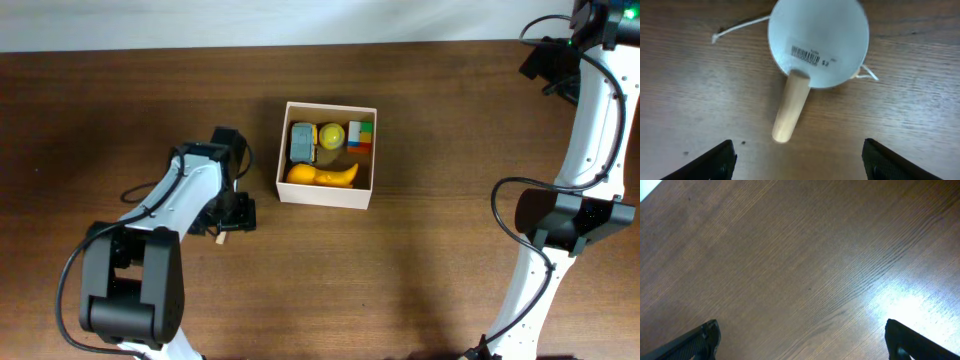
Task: Pack container
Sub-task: 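Move the left gripper to the white tag on a stick and grasp the stick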
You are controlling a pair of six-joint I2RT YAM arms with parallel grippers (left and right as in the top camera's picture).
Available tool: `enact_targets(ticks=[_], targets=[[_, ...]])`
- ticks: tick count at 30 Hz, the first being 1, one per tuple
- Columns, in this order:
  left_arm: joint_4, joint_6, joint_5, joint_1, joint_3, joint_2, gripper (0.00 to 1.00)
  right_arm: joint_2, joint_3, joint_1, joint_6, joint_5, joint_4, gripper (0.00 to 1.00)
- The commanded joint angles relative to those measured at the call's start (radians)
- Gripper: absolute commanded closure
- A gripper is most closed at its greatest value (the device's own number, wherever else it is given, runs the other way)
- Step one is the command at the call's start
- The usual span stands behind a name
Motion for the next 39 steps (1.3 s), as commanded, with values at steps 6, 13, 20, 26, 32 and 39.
enact_targets(ticks=[6, 13, 20, 26, 32, 39], targets=[[0.157, 0.128, 0.059, 0.003, -0.088, -0.021, 0.18, -0.013, 0.004, 0.0, 0.005, 0.002, -0.006, 0.01], [0.246, 0.128, 0.051, 0.003, -0.146, -0.021, 0.27, -0.013, 0.004, 0.0, 0.005, 0.002, -0.006, 0.01], [0.256, 0.128, 0.023, 0.004, -0.153, -0.021, 0.73, -0.013, 0.004, 0.0, 0.005, 0.002, -0.006, 0.01], [0.275, 0.127, 0.024, 0.003, -0.153, -0.021, 0.83, -0.013, 0.004, 0.0, 0.005, 0.002, -0.006, 0.01], [0.305, 0.127, 0.024, 0.003, -0.143, -0.021, 0.94, -0.013, 0.004, 0.0, 0.005, 0.002, -0.006, 0.01], [0.282, 0.127, 0.025, 0.003, -0.02, -0.026, 0.98, -0.013, 0.004, 0.0, 0.005, 0.002, -0.006, 0.01]])
